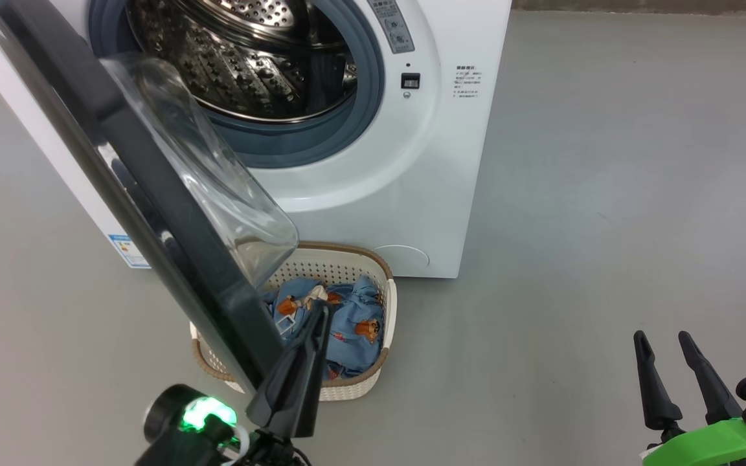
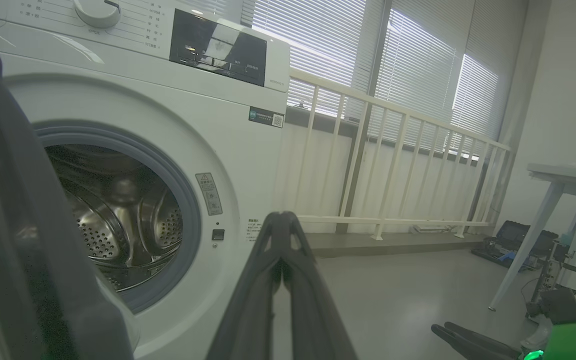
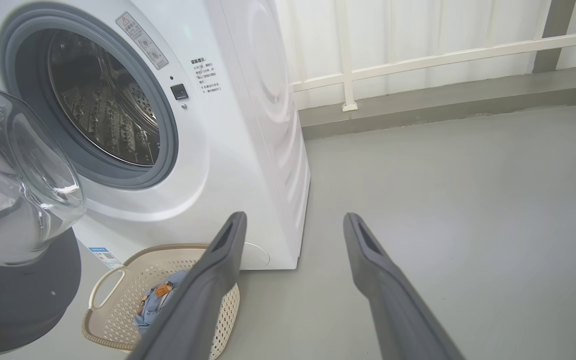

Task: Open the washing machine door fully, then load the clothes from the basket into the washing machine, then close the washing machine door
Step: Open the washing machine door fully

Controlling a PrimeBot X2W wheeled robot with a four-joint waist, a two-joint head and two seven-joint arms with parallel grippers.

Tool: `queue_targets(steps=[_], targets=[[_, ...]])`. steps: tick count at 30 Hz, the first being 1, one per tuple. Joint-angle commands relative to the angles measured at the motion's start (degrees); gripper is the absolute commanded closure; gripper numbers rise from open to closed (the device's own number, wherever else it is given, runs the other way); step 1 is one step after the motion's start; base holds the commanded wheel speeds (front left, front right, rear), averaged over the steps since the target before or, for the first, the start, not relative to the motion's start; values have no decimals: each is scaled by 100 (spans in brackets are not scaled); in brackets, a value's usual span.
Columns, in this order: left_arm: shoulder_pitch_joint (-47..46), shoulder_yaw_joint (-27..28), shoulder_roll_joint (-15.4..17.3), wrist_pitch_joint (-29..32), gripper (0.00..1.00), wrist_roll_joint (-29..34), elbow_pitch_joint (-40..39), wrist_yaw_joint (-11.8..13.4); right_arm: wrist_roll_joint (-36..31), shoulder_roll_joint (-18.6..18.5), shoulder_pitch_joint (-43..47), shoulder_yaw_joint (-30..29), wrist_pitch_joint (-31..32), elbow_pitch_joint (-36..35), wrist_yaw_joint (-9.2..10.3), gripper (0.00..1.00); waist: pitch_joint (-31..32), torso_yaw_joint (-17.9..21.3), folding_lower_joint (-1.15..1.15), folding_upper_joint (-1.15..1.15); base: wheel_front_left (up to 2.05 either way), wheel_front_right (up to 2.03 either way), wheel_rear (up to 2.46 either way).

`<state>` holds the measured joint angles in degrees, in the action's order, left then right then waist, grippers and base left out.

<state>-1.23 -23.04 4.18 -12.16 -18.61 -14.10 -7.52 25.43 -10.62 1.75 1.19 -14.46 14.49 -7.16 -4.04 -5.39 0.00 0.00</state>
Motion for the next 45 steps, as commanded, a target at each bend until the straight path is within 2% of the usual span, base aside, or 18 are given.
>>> queue_targets(steps=[1, 13, 24, 45], targets=[[-304, 84, -31, -14, 100, -88, 94, 3, -33, -75, -137, 62, -53, -160, -33, 0, -10, 10, 0, 0, 0, 0, 0], [-522, 69, -76, -35, 100, -416, 1148, 85, -28, -75, -148, 79, -53, -173, -33, 0, -46, 17, 0, 0, 0, 0, 0], [-737, 325, -87, -160, 100, -681, 2065, 143, 11, -84, -157, 80, -53, -178, -33, 0, -47, -11, 0, 0, 0, 0, 0], [-855, 683, -28, -272, 100, -778, 2667, 139, 2, -103, -140, 53, -53, -231, -33, 0, -22, -184, 0, 0, 0, 0, 0]])
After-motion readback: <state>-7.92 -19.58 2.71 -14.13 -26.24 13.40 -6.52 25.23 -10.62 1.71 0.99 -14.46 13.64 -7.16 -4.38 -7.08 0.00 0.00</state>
